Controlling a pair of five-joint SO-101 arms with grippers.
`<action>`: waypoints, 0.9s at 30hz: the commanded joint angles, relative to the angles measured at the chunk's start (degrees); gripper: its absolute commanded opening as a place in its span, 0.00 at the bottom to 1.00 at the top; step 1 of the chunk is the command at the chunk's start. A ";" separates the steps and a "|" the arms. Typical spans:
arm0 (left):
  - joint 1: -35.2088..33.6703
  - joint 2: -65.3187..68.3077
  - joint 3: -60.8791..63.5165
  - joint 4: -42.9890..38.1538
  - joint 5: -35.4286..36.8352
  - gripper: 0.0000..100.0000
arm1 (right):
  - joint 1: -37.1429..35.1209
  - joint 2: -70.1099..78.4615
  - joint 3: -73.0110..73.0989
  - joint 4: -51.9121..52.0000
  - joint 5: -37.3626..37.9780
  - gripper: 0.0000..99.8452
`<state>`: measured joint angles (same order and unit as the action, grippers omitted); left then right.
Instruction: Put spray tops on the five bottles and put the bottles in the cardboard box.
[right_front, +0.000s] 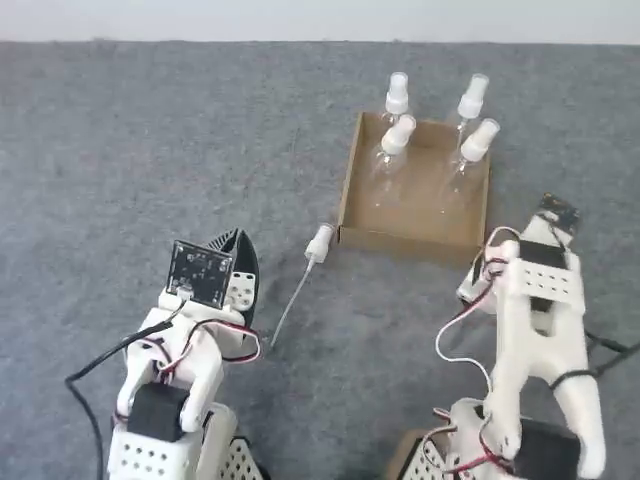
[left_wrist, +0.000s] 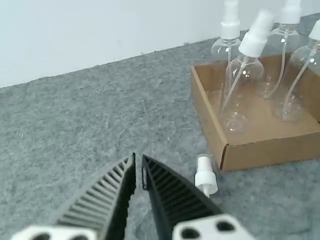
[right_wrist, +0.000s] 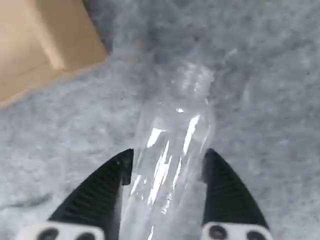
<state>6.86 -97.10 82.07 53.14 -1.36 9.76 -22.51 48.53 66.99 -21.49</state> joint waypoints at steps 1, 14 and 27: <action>-0.18 -0.35 -3.21 0.88 -0.09 0.01 | 4.53 -1.98 0.00 0.04 4.31 0.10; 0.18 22.77 -19.38 5.36 -3.87 0.01 | 30.37 -1.36 0.26 -20.62 55.91 0.09; 7.56 74.90 -46.37 5.01 -4.84 0.04 | 31.52 -1.27 2.29 -21.05 78.68 0.09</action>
<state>10.90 -33.71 43.82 58.33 -5.93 40.26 -22.77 50.73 46.77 54.99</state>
